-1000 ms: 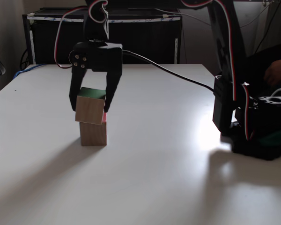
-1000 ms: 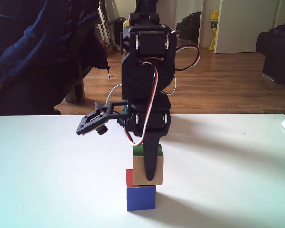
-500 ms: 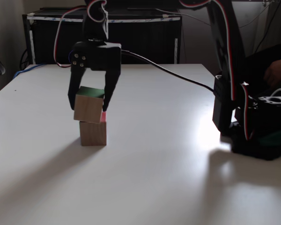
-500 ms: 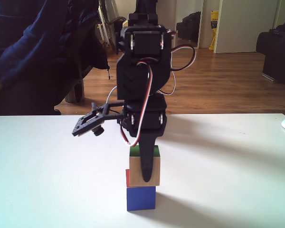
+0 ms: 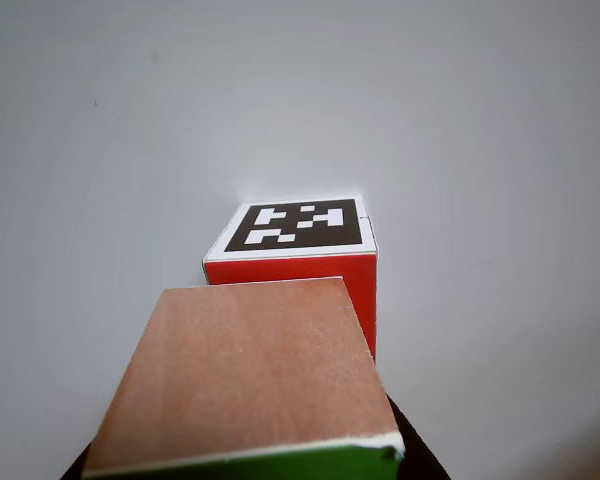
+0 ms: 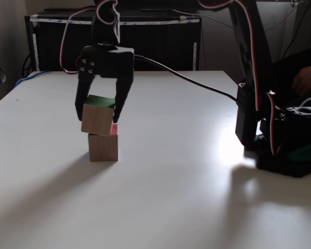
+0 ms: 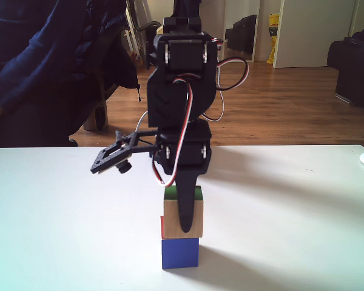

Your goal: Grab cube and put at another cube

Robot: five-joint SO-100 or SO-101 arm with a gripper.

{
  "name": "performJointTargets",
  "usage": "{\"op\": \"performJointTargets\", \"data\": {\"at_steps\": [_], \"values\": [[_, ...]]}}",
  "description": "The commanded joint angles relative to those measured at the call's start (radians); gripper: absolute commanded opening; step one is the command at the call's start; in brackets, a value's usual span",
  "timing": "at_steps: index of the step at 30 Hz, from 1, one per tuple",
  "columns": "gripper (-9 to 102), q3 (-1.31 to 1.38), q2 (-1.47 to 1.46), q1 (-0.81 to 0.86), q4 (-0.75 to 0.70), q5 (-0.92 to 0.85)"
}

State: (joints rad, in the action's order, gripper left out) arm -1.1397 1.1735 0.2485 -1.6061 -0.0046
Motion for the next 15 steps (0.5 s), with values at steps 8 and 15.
{"op": "performJointTargets", "data": {"at_steps": [8, 15], "values": [[33, -0.003, -0.008, -0.023, -0.057, 0.020], [37, 0.026, -0.008, -0.023, -0.077, 0.028]]}}
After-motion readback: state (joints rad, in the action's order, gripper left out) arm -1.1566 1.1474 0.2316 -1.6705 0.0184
